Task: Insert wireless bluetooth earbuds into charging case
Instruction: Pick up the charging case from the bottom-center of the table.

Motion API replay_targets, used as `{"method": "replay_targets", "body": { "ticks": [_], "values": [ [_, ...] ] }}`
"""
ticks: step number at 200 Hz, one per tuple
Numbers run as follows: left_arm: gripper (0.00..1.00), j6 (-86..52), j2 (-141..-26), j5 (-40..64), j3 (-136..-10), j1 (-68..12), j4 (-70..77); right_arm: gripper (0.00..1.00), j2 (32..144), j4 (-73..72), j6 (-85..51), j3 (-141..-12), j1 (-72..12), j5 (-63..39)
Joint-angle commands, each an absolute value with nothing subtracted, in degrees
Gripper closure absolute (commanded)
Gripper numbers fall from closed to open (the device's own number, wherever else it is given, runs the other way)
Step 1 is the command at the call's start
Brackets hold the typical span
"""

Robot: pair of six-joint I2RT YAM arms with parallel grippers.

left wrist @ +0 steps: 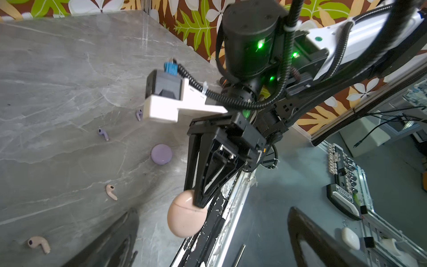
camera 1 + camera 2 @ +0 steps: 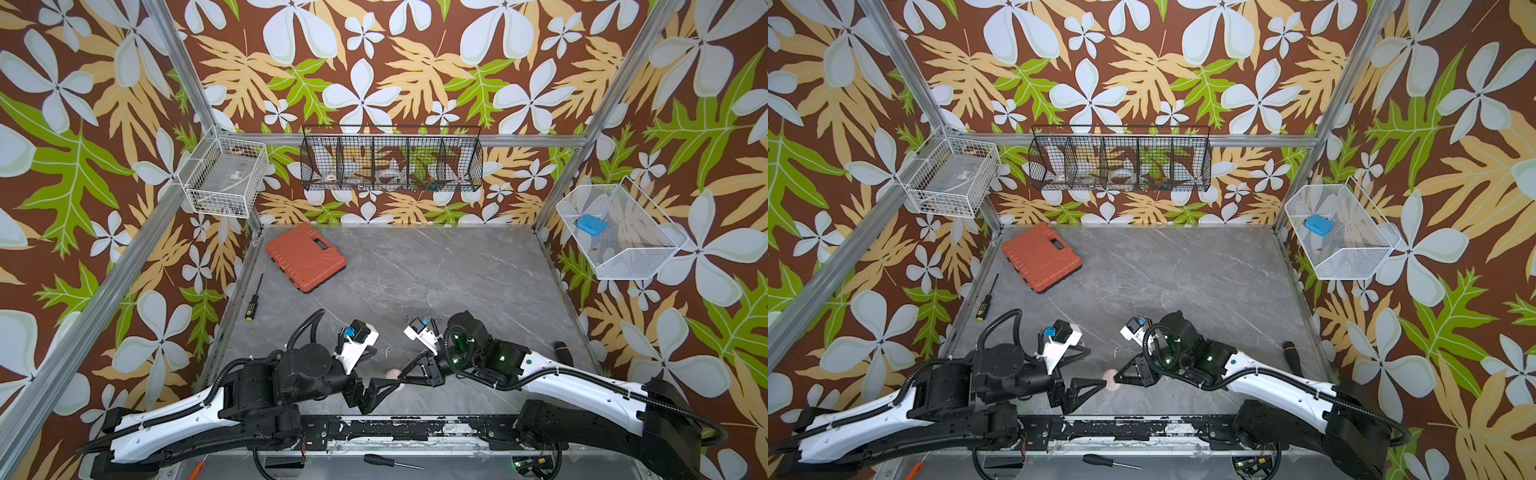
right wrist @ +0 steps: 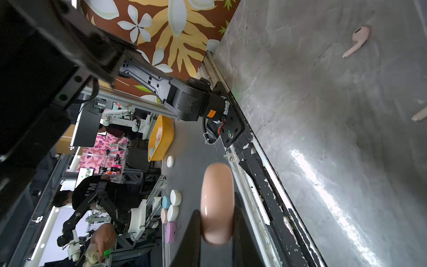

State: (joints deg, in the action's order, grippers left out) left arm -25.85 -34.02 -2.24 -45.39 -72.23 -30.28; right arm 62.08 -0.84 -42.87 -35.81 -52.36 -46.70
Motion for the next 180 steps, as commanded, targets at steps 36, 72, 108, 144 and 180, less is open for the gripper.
{"method": "replay_targets", "body": {
  "ticks": [36, 72, 108, 144, 180],
  "values": [
    [0.02, -28.7, -33.4, 5.5, -44.4, -69.7, -32.5, 0.94, 57.8, 13.9, -33.9, -43.3, -52.2, -43.4],
    [0.08, -27.2, -38.2, 10.9, -44.1, -65.2, -31.4, 0.94, 56.3, 15.6, -32.8, -45.4, -52.2, -44.2],
    [0.21, -25.4, -40.7, 16.3, -43.9, -62.1, -27.7, 0.94, 55.2, 16.0, -32.2, -45.3, -52.2, -44.2],
    [0.33, -25.1, -44.0, 23.0, -42.7, -62.0, -22.6, 0.94, 54.8, 15.6, -31.6, -45.1, -52.2, -44.4],
    [0.37, -24.1, -45.7, 25.4, -42.2, -62.0, -21.5, 0.94, 54.8, 14.8, -31.1, -45.2, -52.3, -45.2]
  ]
}}
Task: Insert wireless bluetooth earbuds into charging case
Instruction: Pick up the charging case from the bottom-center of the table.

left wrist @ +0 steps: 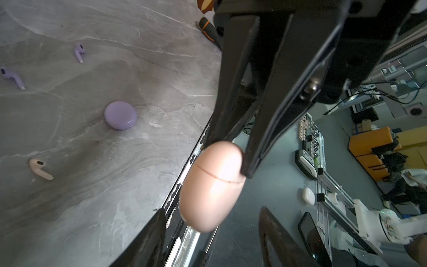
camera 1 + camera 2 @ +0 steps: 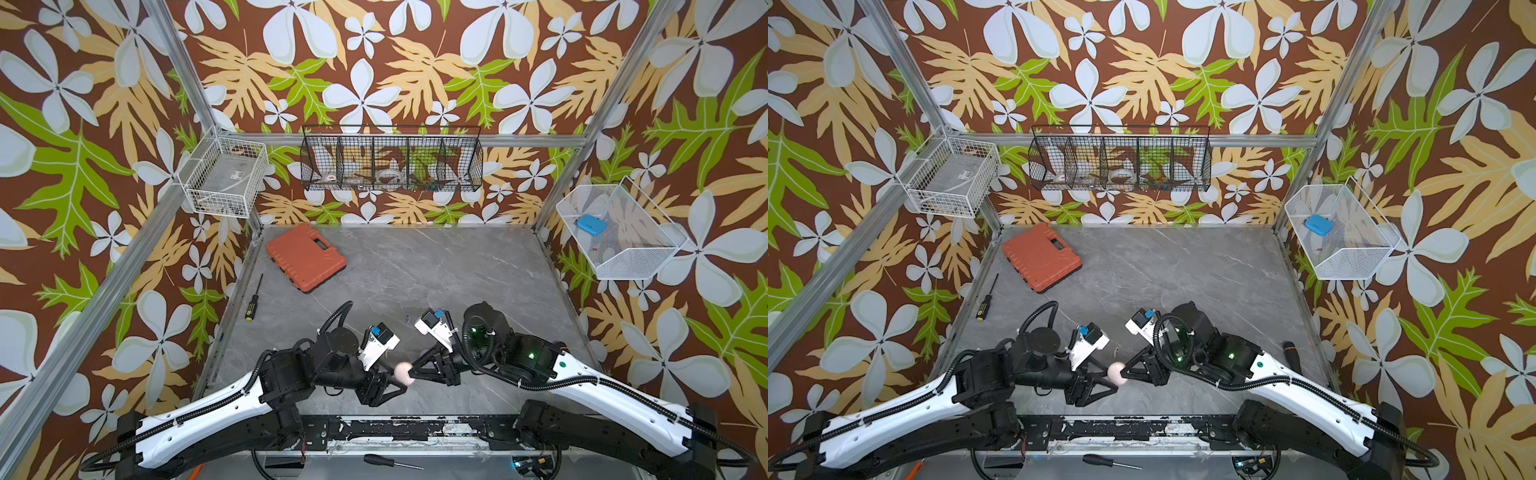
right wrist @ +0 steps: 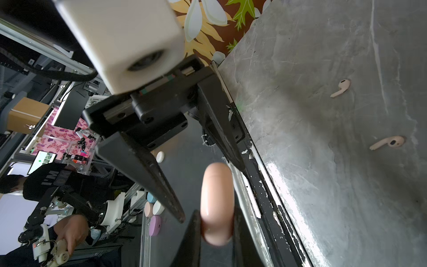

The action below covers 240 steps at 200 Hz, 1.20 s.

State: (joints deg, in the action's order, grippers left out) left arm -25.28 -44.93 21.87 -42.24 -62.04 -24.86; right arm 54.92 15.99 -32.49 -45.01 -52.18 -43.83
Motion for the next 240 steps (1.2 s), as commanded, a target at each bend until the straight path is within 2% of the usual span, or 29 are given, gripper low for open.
{"method": "replay_targets", "body": {
  "ticks": [1, 56, 137, 173, 240],
  "values": [
    [0.38, -24.0, -45.7, 25.4, -42.1, -62.0, -21.5, 0.94, 54.8, 14.8, -31.1, -45.1, -52.2, -45.2],
    [0.45, -23.6, -45.0, 25.8, -41.8, -62.0, -20.2, 0.94, 55.1, 13.4, -31.1, -44.5, -52.2, -46.6],
    [0.49, -23.6, -45.5, 28.0, -41.8, -62.0, -19.2, 0.94, 54.9, 11.0, -31.8, -43.6, -52.2, -48.1],
    [0.56, -23.8, -45.3, 28.7, -42.1, -62.0, -18.7, 0.94, 55.1, 10.8, -31.8, -43.6, -52.2, -48.0],
    [0.61, -24.9, -45.3, 30.0, -42.0, -62.0, -17.4, 0.92, 55.0, 11.9, -30.3, -43.8, -52.2, -46.8]
  ]
}}
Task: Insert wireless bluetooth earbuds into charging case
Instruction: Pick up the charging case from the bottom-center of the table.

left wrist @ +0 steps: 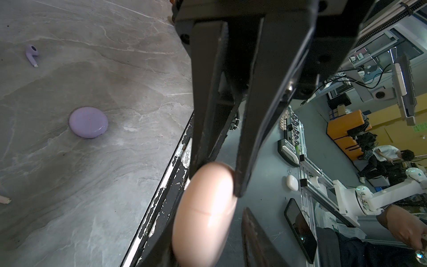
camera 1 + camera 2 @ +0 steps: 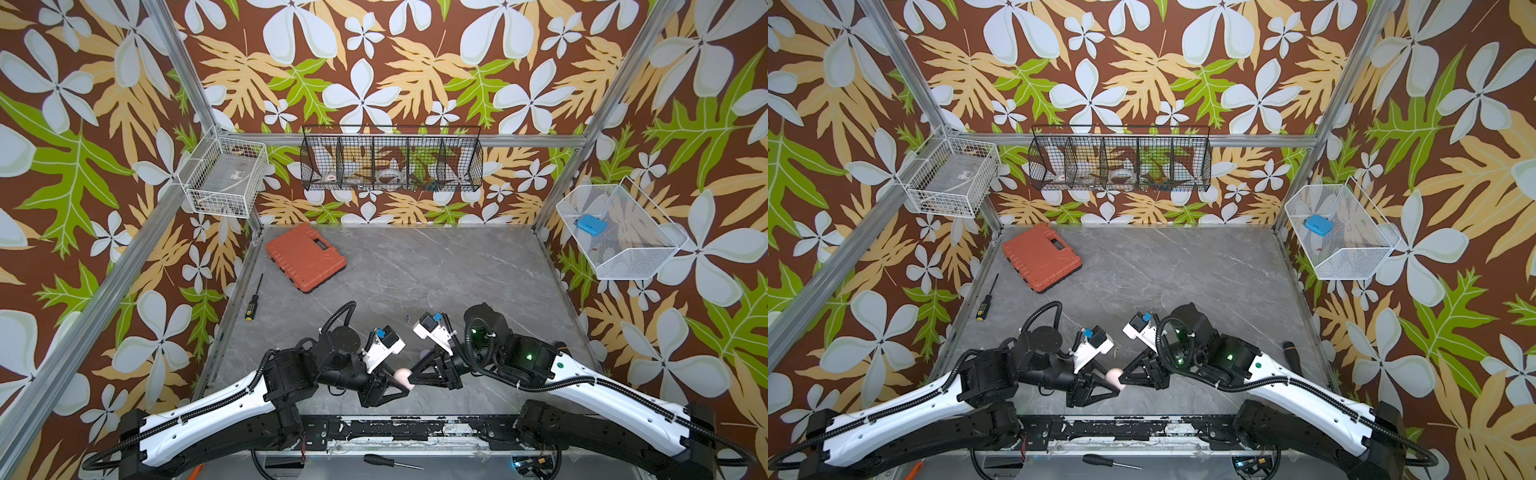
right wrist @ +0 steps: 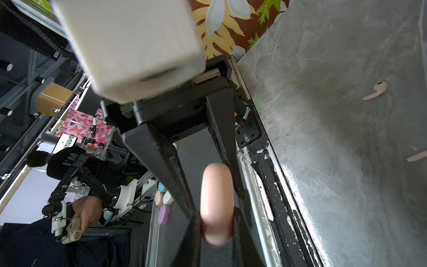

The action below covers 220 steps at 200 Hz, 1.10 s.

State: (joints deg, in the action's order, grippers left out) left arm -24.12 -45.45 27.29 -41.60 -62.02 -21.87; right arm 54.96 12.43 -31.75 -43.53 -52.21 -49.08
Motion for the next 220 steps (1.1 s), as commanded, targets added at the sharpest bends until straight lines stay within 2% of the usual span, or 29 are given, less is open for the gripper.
{"method": "replay_targets", "body": {
  "ticks": [1, 41, 69, 96, 126, 139, 158, 220],
  "values": [
    [0.61, -24.9, -45.2, 29.9, -42.0, -62.0, -17.4, 0.91, 55.1, 11.9, -30.3, -43.8, -52.3, -46.8],
    [0.66, -25.7, -44.4, 29.9, -41.7, -61.9, -16.6, 0.85, 55.3, 12.9, -29.3, -43.7, -52.2, -45.6],
    [0.71, -26.3, -44.4, 30.3, -41.2, -61.9, -15.8, 0.73, 55.0, 13.3, -28.7, -43.8, -52.2, -45.0],
    [0.81, -26.5, -44.5, 30.4, -41.0, -61.9, -15.3, 0.59, 54.4, 13.8, -28.1, -44.0, -52.3, -44.2],
    [0.93, -26.4, -44.5, 30.3, -40.9, -61.9, -14.9, 0.54, 53.6, 13.9, -28.1, -44.0, -52.2, -43.8],
    [1.00, -26.3, -44.7, 30.0, -40.7, -61.9, -14.9, 0.47, 53.2, 14.3, -27.9, -44.2, -52.2, -43.8],
    [1.00, -26.1, -44.9, 29.4, -40.3, -61.9, -15.0, 0.43, 52.2, 15.5, -27.3, -44.8, -52.2, -42.8],
    [1.00, -26.3, -44.3, 25.0, -40.4, -61.8, -14.2, 0.42, 50.0, 13.8, -27.5, -43.9, -52.2, -44.5]
  ]
}}
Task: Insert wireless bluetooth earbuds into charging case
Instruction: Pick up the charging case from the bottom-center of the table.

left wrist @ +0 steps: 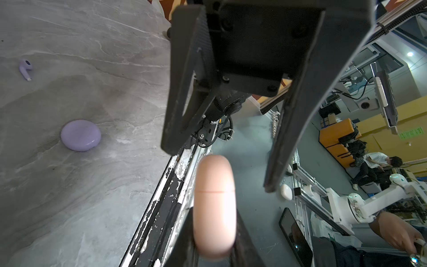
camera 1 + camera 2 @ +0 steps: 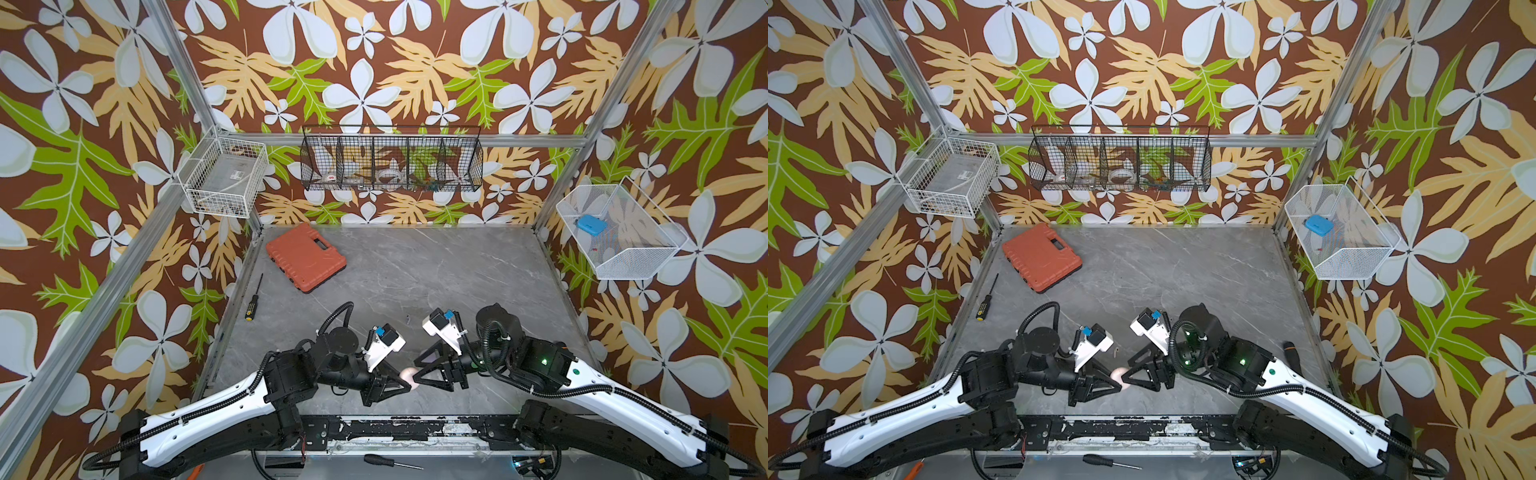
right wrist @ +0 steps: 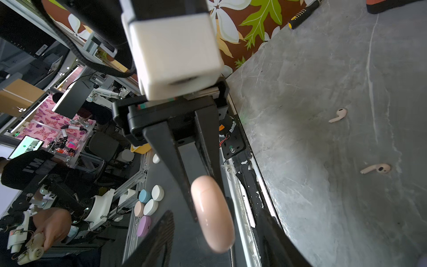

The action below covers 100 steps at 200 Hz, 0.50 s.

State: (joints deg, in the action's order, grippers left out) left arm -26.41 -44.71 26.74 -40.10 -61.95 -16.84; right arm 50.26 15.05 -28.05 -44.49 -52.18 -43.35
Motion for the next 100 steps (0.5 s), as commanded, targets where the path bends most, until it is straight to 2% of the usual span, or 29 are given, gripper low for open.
{"method": "replay_targets", "body": {
  "ticks": [1, 46, 100],
  "values": [
    [1.00, -26.3, -44.3, 25.0, -40.4, -61.8, -14.1, 0.42, 50.1, 13.8, -27.5, -43.9, -52.2, -44.5],
    [1.00, -28.6, -41.3, 25.4, -38.8, -61.7, -10.1, 0.43, 49.6, 12.1, -28.2, -42.2, -52.2, -44.7],
    [1.00, -30.5, -40.8, 27.5, -36.9, -61.7, -7.8, 0.57, 48.3, 9.1, -29.2, -41.4, -52.3, -46.5]
  ]
}}
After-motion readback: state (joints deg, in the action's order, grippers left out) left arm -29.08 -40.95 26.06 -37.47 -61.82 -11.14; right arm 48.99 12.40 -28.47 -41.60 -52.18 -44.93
